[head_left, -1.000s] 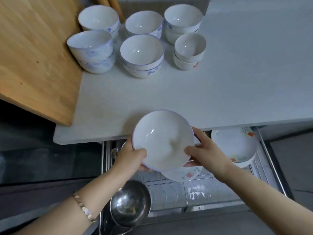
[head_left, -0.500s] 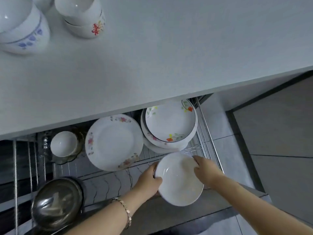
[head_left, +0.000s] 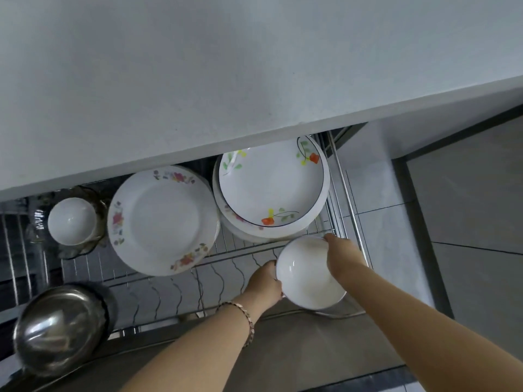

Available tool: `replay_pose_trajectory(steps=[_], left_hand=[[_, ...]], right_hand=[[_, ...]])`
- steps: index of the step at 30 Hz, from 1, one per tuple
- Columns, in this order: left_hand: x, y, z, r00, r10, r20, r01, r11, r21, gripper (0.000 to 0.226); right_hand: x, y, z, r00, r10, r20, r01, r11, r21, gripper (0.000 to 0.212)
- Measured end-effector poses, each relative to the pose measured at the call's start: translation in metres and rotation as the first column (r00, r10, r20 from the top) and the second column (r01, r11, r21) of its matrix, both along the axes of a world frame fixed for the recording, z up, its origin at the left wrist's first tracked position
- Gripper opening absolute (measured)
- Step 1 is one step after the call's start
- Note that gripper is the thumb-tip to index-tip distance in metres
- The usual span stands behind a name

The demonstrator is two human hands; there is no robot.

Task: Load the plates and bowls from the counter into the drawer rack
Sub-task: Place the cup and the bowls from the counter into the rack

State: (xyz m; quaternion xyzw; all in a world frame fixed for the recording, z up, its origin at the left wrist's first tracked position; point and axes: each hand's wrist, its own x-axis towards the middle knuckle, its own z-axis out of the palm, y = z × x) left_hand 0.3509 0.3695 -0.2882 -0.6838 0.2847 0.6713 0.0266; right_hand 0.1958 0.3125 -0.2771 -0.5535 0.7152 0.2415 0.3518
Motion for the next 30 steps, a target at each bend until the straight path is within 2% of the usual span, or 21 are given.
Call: replay_pose_trajectory(steps=[3,5,9,13,16,20,23,25,27,30], left_hand=[[0.000,0.003,0.001,0.999,-0.042,0.032,0.042,0.999,-0.006,0.049],[-0.001,0.005,0.004,1.000,-0.006,0.027,0.007,1.000,-0.022,0.055],[-0.011,0.003,0.007,1.000,0.016,0.024,-0.014,0.997,-0.080,0.055],[-0.020,0.000,0.007,0.999,-0.017,0.041,0.021,0.996,-0.084,0.057],[-0.023,-0.005,0.009,0.994,-0.104,0.036,0.106,0.993,-0.052,0.065],[-0.020,-0.011,0.016,0.969,-0.249,0.003,0.248,0.968,0.019,0.070],[-0.011,-0.014,0.033,0.952,-0.303,0.047,0.303,0.953,0.007,0.053],[0.005,-0.018,0.052,0.949,-0.304,0.083,0.310,0.949,-0.064,0.041],[0.030,-0.022,0.075,0.950,-0.291,0.111,0.305,0.941,-0.146,0.037],[0.076,-0.030,0.117,0.962,-0.227,0.151,0.259,0.933,-0.250,0.032]], right_hand=[[0.001,0.000,-0.002,1.000,-0.027,-0.013,0.027,1.000,0.007,0.044],[0.003,0.004,0.001,1.000,-0.002,-0.010,0.002,1.000,-0.030,0.041],[-0.002,0.010,0.002,0.966,0.256,0.033,-0.243,0.945,-0.220,0.051],[0.000,-0.005,0.006,0.948,0.317,-0.019,-0.317,0.940,-0.124,0.039],[0.003,-0.009,0.010,0.935,0.353,-0.045,-0.356,0.931,-0.082,0.032],[0.002,-0.005,0.016,0.927,0.369,-0.059,-0.372,0.927,-0.045,0.038],[0.003,-0.005,0.034,0.887,0.456,-0.078,-0.458,0.889,-0.013,0.047],[0.008,-0.010,0.055,0.861,0.501,-0.081,-0.502,0.865,0.018,0.043],[0.017,-0.017,0.083,0.854,0.519,-0.025,-0.518,0.854,0.048,0.035],[0.039,-0.029,0.132,0.834,0.524,0.172,-0.544,0.834,0.096,0.038]])
